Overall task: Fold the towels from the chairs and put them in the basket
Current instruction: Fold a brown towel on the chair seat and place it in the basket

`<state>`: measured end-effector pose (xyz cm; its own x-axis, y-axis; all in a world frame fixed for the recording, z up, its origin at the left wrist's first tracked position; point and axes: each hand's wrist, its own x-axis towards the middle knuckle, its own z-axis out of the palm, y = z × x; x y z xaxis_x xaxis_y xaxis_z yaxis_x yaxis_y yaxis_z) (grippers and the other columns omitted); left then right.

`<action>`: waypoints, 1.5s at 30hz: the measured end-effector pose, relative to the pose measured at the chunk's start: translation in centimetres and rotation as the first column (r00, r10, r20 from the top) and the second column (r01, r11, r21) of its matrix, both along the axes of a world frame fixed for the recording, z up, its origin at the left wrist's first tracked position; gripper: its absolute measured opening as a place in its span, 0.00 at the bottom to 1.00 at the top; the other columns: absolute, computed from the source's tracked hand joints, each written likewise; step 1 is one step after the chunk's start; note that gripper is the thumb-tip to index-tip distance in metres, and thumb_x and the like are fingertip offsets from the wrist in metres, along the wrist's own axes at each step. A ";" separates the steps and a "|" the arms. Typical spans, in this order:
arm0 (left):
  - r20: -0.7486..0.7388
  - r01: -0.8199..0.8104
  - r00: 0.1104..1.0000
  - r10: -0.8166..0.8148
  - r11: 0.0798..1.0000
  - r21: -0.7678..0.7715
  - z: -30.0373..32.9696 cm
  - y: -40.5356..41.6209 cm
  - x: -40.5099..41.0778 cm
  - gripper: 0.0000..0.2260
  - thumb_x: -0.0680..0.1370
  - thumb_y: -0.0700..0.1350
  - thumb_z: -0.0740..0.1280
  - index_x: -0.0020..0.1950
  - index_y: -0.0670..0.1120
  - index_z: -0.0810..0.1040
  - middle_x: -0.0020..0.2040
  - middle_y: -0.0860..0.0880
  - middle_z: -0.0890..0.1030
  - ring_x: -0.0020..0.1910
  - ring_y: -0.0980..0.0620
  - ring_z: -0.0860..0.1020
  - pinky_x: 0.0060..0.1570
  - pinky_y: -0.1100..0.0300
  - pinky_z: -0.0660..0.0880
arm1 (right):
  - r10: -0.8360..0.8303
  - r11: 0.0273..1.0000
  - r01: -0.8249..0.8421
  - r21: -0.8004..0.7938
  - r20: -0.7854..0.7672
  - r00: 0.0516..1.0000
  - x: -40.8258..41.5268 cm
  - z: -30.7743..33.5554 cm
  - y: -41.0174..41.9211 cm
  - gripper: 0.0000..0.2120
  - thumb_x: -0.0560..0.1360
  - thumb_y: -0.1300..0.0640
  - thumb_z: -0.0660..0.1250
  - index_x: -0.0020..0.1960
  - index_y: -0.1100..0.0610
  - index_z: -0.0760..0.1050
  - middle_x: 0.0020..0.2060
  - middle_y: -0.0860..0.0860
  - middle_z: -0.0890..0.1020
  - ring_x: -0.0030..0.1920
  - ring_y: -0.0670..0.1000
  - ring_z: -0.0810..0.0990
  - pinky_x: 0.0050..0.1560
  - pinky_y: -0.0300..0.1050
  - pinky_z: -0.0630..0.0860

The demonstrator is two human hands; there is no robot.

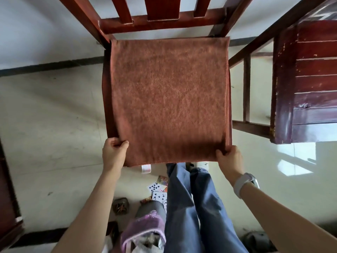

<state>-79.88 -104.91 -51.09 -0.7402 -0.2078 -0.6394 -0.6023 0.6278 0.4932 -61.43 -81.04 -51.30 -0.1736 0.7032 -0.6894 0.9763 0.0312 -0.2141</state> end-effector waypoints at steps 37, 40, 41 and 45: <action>0.035 0.009 0.999 -0.009 1.000 0.012 0.2 -2.4 4.0 0.08 0.76 0.40 0.64 0.38 0.44 0.77 0.35 0.46 0.75 0.39 0.48 0.73 0.45 0.55 0.70 | -0.110 0.994 0.106 -0.033 -0.211 0.971 0.8 1.2 -0.2 0.06 0.74 0.62 0.64 0.47 0.64 0.77 0.47 0.62 0.76 0.50 0.60 0.74 0.49 0.44 0.66; 0.064 -0.050 0.997 0.048 0.998 0.044 0.3 -1.9 3.5 0.07 0.75 0.40 0.65 0.50 0.40 0.80 0.39 0.49 0.78 0.39 0.54 0.74 0.43 0.61 0.70 | -0.141 0.988 0.120 -0.093 -0.275 0.951 0.7 1.4 -0.2 0.04 0.73 0.62 0.64 0.44 0.61 0.76 0.38 0.57 0.76 0.40 0.56 0.73 0.41 0.43 0.65; 0.083 -0.026 0.996 0.022 0.998 0.050 0.3 -1.8 3.3 0.07 0.75 0.40 0.65 0.51 0.41 0.80 0.39 0.50 0.78 0.38 0.57 0.74 0.40 0.65 0.69 | -0.158 0.985 0.130 -0.116 -0.287 0.945 0.6 1.4 -0.2 0.04 0.74 0.62 0.63 0.44 0.61 0.76 0.37 0.56 0.76 0.40 0.55 0.72 0.41 0.42 0.65; 0.177 -0.020 0.984 0.011 0.998 0.052 0.9 -1.6 2.7 0.08 0.76 0.41 0.65 0.53 0.44 0.79 0.46 0.48 0.78 0.43 0.54 0.74 0.47 0.60 0.70 | -0.215 0.966 0.156 -0.206 -0.301 0.929 0.7 1.4 0.3 0.04 0.75 0.62 0.62 0.45 0.61 0.75 0.35 0.56 0.75 0.38 0.53 0.72 0.34 0.37 0.69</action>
<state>-77.18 -106.50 -50.15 -0.6115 -0.1804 -0.7704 -0.6923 0.5935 0.4106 -60.70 -80.71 -49.91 -0.2825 0.6172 -0.7344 0.8402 -0.2102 -0.4999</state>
